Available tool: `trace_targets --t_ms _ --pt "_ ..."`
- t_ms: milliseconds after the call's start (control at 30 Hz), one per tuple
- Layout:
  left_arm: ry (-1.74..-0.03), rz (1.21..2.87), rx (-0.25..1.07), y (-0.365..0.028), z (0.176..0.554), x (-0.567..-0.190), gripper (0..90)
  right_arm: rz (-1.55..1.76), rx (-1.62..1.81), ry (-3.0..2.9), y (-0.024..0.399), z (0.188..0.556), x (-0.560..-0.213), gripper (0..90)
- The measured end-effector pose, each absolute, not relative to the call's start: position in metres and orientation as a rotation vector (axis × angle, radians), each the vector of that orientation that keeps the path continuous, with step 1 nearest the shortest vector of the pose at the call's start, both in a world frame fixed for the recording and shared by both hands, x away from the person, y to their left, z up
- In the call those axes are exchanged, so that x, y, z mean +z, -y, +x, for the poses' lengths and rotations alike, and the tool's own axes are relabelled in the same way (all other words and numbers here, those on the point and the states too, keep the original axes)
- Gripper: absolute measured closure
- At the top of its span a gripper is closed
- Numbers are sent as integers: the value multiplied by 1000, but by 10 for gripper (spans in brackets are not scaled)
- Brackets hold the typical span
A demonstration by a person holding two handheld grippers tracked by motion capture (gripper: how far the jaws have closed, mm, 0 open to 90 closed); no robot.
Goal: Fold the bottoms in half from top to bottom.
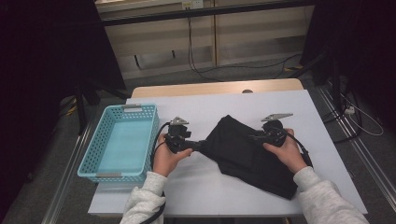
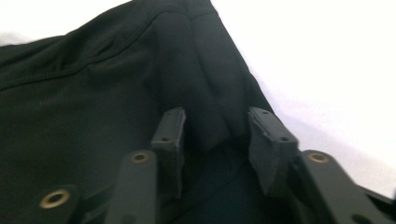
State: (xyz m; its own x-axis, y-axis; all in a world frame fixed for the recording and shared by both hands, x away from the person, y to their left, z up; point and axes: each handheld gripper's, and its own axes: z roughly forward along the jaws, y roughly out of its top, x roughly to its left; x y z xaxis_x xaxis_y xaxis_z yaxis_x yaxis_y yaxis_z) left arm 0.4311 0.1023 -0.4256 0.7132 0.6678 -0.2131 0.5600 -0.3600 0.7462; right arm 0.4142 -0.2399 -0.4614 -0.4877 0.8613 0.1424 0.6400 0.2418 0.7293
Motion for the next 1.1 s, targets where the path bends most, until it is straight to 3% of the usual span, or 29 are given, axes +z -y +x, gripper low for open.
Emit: trace_targets --t_ms 33,133,167,1100 --pt "-934 2056 159 -102 431 -426 179 1396 1094 -2230 240 414 -461 621" --pt "-930 2063 164 -102 431 -426 180 1385 1120 -2232 242 413 -458 818" --pt "-929 2063 166 -102 431 -425 180 1384 1123 -2233 242 413 -457 826" --pt "-914 2062 180 -98 433 -423 170 1453 1241 -2184 269 389 -428 835"
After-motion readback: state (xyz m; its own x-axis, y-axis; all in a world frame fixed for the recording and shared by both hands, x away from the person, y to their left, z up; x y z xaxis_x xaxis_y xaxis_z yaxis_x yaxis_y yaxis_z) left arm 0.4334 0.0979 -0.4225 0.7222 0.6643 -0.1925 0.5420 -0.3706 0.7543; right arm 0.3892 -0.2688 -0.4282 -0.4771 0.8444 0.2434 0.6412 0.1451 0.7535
